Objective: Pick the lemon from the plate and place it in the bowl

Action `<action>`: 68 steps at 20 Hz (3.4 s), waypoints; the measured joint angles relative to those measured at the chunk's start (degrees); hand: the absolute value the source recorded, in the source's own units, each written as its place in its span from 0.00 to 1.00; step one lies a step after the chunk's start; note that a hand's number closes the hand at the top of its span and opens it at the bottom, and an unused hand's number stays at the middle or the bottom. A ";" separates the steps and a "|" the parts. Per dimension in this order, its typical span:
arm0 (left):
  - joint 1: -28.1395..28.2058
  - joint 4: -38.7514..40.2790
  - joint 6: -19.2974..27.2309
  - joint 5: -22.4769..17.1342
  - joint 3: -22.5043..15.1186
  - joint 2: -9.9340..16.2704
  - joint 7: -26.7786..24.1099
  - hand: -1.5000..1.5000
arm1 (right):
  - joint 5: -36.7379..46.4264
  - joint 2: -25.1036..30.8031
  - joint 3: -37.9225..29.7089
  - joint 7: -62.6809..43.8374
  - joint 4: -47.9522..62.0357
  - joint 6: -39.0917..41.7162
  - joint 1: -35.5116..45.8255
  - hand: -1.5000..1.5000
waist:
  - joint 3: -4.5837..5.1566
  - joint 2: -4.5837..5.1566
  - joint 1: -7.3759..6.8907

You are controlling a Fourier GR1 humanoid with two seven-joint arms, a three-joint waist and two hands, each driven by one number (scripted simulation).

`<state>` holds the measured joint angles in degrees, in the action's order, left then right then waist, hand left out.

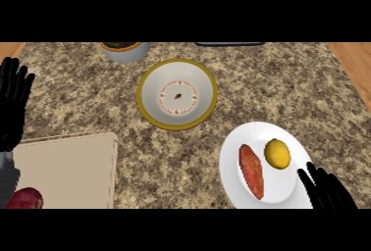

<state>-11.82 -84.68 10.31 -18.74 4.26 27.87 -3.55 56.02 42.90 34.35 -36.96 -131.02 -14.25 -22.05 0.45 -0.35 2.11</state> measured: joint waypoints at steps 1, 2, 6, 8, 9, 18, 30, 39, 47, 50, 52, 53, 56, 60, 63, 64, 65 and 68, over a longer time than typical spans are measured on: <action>-0.17 -0.21 0.15 0.32 -0.39 -0.43 0.01 0.50 | 1.05 -0.15 0.85 -2.37 -1.65 2.42 -0.41 0.00 | -0.05 0.03 -0.28; -0.11 -0.13 -0.11 0.41 -0.47 -0.60 -0.23 0.50 | 1.53 -0.58 1.60 -4.69 -2.27 4.99 0.09 0.00 | -0.09 0.09 -0.61; -1.17 1.99 -1.17 1.02 -0.33 -1.62 -1.55 0.50 | 2.14 -3.85 3.24 -12.37 -2.89 14.54 4.86 0.00 | -0.25 0.29 -1.44; -0.86 1.67 -1.76 1.02 0.35 -1.71 -1.39 0.50 | 2.26 -5.20 3.31 -13.94 -2.89 17.39 6.16 0.00 | -0.31 0.29 -1.66; -0.82 1.27 -1.67 1.28 0.32 -2.18 -1.28 0.50 | 2.32 -6.00 3.46 -14.53 -2.88 18.62 6.72 0.00 | -0.34 0.29 -1.73; -1.94 1.34 -2.92 3.59 1.24 -4.23 0.00 0.50 | -0.09 -13.33 -0.99 -12.58 2.39 22.79 11.23 0.00 | -0.44 0.34 -1.96; -1.04 -0.97 -4.62 5.76 3.54 -5.75 1.57 0.50 | -0.69 -16.59 -8.56 -0.92 14.01 18.01 10.28 0.00 | -0.46 0.32 -1.99; -0.80 -1.69 -5.77 7.28 4.91 -7.39 2.17 0.50 | 0.44 -18.91 -11.55 7.69 20.54 16.43 11.03 0.00 | -0.46 0.33 -2.00; -2.34 -0.55 -6.95 8.38 6.33 -8.12 2.88 0.50 | 2.27 -23.22 -14.10 9.65 27.01 18.46 14.91 0.00 | -0.45 0.34 -2.04; -1.87 -1.08 -7.41 8.63 6.70 -8.58 2.65 0.50 | 2.31 -23.68 -15.58 12.05 29.22 17.24 14.27 0.00 | -0.45 0.34 -2.03; -2.27 -1.13 -7.62 8.67 7.02 -8.69 3.39 0.50 | 2.84 -24.83 -16.37 12.83 31.76 16.62 15.20 0.00 | -0.45 0.34 -2.05; -2.15 -0.80 -8.13 8.70 7.33 -8.63 2.98 0.50 | 2.94 -25.07 -16.86 13.28 32.41 16.64 15.25 0.00 | -0.45 0.33 -2.04; -2.34 -0.37 -8.29 9.18 7.71 -8.84 2.57 0.50 | 2.41 -25.85 -19.14 14.31 35.73 16.80 17.15 0.00 | -0.21 0.18 -2.06; -1.43 -1.40 -9.61 8.55 8.84 -8.39 3.05 0.50 | 3.05 -27.05 -20.41 14.57 37.52 16.64 17.75 0.00 | 0.05 -0.02 -2.09; -1.73 -0.22 -9.93 8.92 9.04 -8.77 2.00 0.50 | 3.81 -27.47 -21.32 15.73 40.55 16.20 19.76 1.00 | 0.10 -0.03 -2.07; -1.17 -0.71 -10.03 9.05 8.98 -8.97 1.83 0.50 | 4.17 -27.51 -21.25 16.61 40.74 15.57 19.84 1.00 | 0.13 -0.04 -2.07; -1.58 -0.03 -10.14 9.17 9.11 -8.93 1.56 0.50 | 4.23 -27.19 -21.56 17.72 40.75 14.94 19.70 1.00 | 0.10 -0.02 -2.01; -1.98 -0.63 -9.57 9.85 8.81 -9.35 2.14 0.50 | 5.22 -26.81 -21.79 19.92 40.56 13.47 19.45 1.00 | 0.02 0.02 -1.93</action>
<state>-13.80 -85.32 0.73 -8.89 13.08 18.52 -1.41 61.24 16.09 12.56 -17.04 -90.46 -0.78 -2.59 0.47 -0.33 0.18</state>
